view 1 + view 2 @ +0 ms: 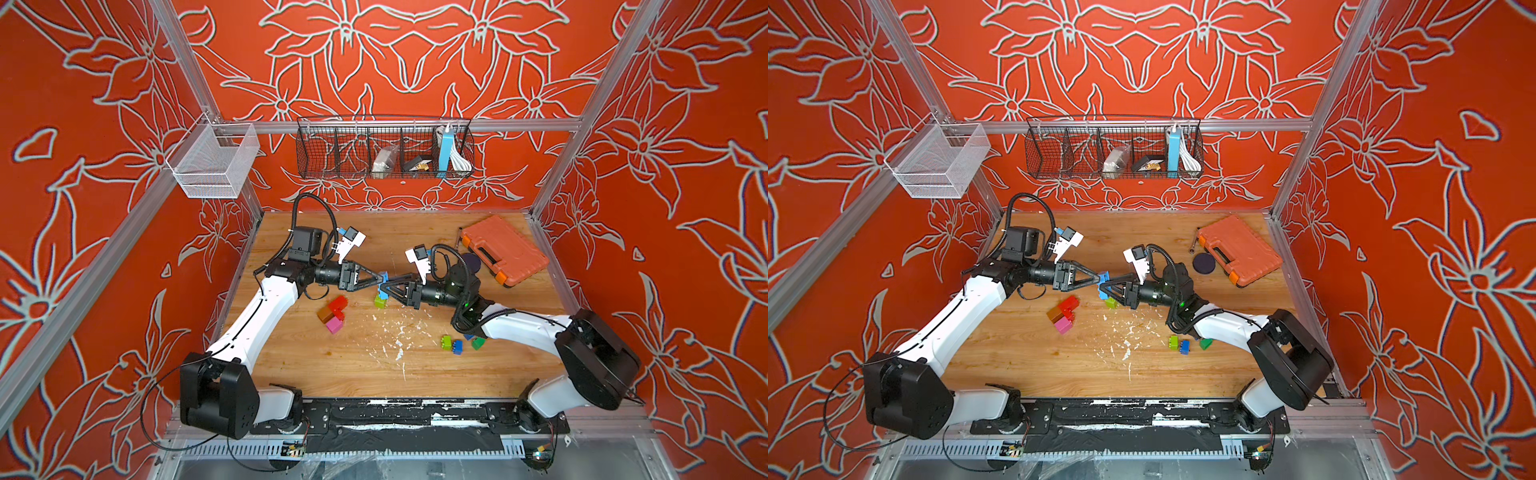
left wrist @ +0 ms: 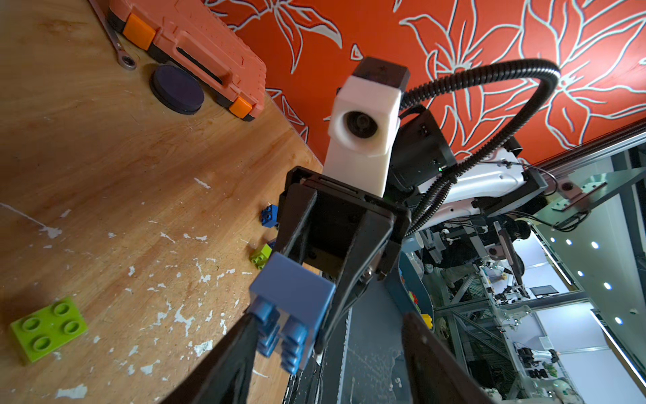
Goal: Assemble the letter h with lego
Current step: Pick up the lego brick from the center of the board.
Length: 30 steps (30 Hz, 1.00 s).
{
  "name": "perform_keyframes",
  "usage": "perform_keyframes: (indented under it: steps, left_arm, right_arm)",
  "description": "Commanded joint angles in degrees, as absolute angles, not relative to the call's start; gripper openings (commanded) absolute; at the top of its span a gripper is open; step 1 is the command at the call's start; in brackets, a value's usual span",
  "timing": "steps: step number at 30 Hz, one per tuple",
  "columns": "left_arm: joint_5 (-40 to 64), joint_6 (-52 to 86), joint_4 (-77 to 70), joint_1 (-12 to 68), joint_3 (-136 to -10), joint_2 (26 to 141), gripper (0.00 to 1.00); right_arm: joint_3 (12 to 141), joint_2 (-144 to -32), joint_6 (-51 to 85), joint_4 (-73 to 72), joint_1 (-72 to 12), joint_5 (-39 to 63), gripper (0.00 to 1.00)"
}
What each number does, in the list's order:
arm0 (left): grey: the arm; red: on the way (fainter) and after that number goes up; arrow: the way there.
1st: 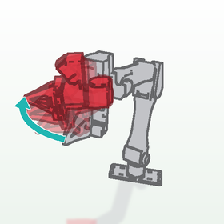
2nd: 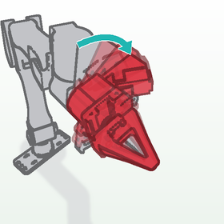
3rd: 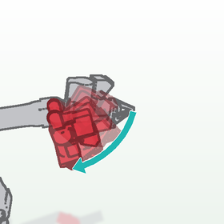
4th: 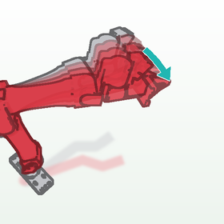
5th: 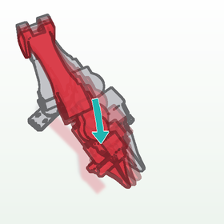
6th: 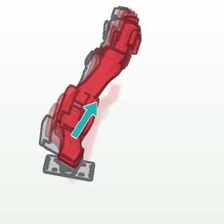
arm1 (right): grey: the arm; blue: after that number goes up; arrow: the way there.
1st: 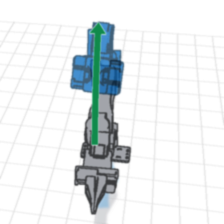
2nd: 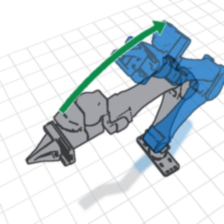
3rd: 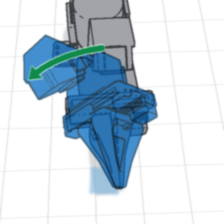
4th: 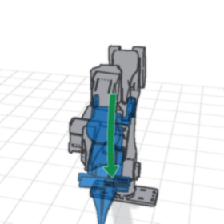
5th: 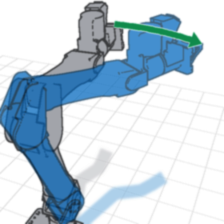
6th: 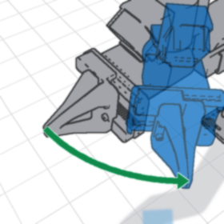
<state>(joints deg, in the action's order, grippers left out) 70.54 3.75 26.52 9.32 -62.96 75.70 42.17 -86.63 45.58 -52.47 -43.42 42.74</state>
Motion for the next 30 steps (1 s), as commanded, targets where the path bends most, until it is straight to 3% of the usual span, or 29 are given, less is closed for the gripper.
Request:
perform_keyframes:
  steps: [1,8,13,19,23,26,30]
  left_arm:
    - [69.66,4.01,24.93,11.38,-63.04,76.40,0.63]
    - [66.12,6.09,23.57,11.87,-63.03,77.03,0.56]
    - [67.62,8.00,22.40,11.87,-63.02,76.83,0.33]
    - [68.38,7.68,23.05,11.88,-62.69,76.78,0.19]
    - [67.16,5.55,24.61,11.87,-62.91,77.43,0.19]
    - [61.84,-3.67,31.24,12.29,-64.24,77.45,0.21]
    - [50.82,-13.31,35.40,15.21,-63.78,77.61,0.25]
  right_arm:
    - [42.64,-87.09,48.89,-58.81,-44.56,45.20,0.26]
    - [43.38,-89.53,51.67,-62.09,-45.23,45.75,0.27]
    - [43.40,-90.80,53.04,-64.50,-45.50,45.96,0.29]
    - [41.42,-90.24,53.14,-65.13,-45.48,43.78,0.40]
    - [39.71,-88.79,51.46,-62.57,-45.41,42.80,0.55]
    - [37.79,-84.51,45.89,-51.46,-43.89,41.04,0.59]
    - [38.65,-72.92,28.41,-18.96,-41.66,33.28,0.63]
